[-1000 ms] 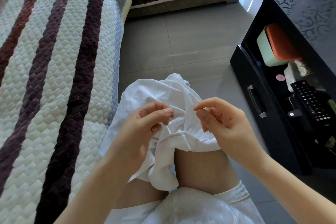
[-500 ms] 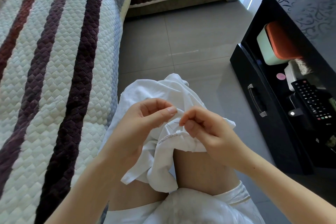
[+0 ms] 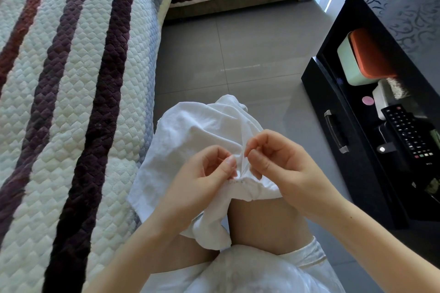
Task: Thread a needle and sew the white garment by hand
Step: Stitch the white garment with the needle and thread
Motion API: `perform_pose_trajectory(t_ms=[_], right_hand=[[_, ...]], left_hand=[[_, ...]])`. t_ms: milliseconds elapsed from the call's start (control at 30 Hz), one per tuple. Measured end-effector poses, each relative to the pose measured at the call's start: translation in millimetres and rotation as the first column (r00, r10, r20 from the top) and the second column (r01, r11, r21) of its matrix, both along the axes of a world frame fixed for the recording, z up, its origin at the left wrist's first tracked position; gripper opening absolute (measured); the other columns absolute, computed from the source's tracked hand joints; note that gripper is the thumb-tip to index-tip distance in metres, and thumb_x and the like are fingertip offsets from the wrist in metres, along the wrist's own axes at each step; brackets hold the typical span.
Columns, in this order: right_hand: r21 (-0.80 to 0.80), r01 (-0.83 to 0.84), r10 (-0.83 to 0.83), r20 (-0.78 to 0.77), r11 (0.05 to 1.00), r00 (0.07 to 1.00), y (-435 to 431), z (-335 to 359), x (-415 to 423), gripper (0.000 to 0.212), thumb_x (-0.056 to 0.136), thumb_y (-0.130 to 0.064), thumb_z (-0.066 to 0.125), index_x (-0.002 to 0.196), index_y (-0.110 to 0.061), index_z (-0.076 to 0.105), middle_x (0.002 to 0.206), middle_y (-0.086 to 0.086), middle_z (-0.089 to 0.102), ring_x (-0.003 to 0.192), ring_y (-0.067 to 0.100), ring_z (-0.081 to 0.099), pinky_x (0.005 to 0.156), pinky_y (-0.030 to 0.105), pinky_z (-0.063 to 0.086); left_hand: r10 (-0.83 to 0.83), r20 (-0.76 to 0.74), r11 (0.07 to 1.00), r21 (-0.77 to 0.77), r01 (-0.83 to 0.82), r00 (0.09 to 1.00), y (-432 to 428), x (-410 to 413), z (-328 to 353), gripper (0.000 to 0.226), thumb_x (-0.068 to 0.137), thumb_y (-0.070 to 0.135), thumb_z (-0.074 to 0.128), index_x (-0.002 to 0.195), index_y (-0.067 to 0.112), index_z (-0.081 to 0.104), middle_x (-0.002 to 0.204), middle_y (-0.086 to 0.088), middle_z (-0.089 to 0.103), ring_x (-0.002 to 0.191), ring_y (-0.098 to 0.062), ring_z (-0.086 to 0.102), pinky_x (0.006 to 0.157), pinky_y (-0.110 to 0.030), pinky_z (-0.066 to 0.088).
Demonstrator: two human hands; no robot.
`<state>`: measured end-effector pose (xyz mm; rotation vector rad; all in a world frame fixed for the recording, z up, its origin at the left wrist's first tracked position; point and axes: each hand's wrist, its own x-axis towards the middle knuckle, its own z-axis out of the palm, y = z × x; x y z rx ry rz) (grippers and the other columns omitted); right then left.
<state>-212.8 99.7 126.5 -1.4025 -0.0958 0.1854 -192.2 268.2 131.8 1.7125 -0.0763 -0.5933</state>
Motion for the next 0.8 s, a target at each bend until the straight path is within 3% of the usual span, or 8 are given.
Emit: perform_pose_trajectory(t_ms=[167,333,433,600,800], right_hand=[[-0.102,0.155,-0.153,0.026,0.983,0.988,-10.7,7.1,3.2,0.002,0.079,-0.019,0.073,0.079,-0.019,0.071,0.08,-0.004,0.071,0.082,0.011,0.067,0.079,0.022,0.052],[0.195,0.167,-0.144,-0.125,0.966,0.982,-26.4,21.9,16.5,0.011,0.07,-0.023,0.068,0.077,-0.014,0.071,0.075,0.011,0.071,0.079,0.027,0.07,0.08,0.035,0.056],[0.304,0.14,-0.096,-0.157,0.942,0.983,-33.2,34.8,29.6,0.008,0.075,-0.022,0.063,0.076,-0.018,0.069,0.067,0.008,0.068,0.068,0.024,0.07,0.07,0.035,0.057],[0.365,0.195,-0.144,-0.163,0.91,0.976,-40.1,49.5,59.8,0.013,0.084,-0.021,0.053,0.077,-0.019,0.063,0.054,-0.002,0.046,0.048,0.01,0.046,0.047,0.02,0.043],[0.409,0.183,-0.187,-0.032,0.894,0.982,-47.9,67.2,94.1,0.024,0.096,-0.015,0.047,0.077,-0.017,0.062,0.053,-0.003,0.036,0.047,0.01,0.029,0.045,0.02,0.03]], left_hand=[[-0.069,-0.005,0.997,0.033,0.069,0.998,5.9,-8.3,-2.5,0.035,0.071,0.05,0.067,0.075,0.016,0.067,0.067,0.006,0.061,0.066,-0.007,0.055,0.063,-0.02,0.043],[-0.069,-0.046,0.995,0.067,0.072,0.997,12.0,-9.9,-5.0,0.02,0.064,0.029,0.079,0.075,0.014,0.071,0.072,-0.008,0.068,0.068,-0.012,0.06,0.065,-0.026,0.047],[-0.061,-0.037,0.995,0.078,0.064,0.997,11.1,-11.5,-2.1,0.017,0.067,0.028,0.077,0.073,0.013,0.073,0.074,-0.012,0.07,0.068,-0.011,0.062,0.063,-0.022,0.046],[-0.032,-0.033,0.996,0.079,0.035,0.999,7.6,-12.5,1.0,0.007,0.076,0.015,0.079,0.073,0.011,0.074,0.069,-0.007,0.071,0.066,-0.007,0.063,0.061,-0.016,0.045],[0.005,-0.035,0.994,0.107,-0.001,0.999,3.7,-13.8,5.7,0.007,0.076,0.011,0.078,0.071,0.009,0.074,0.07,-0.008,0.071,0.064,-0.007,0.063,0.061,-0.016,0.045]])
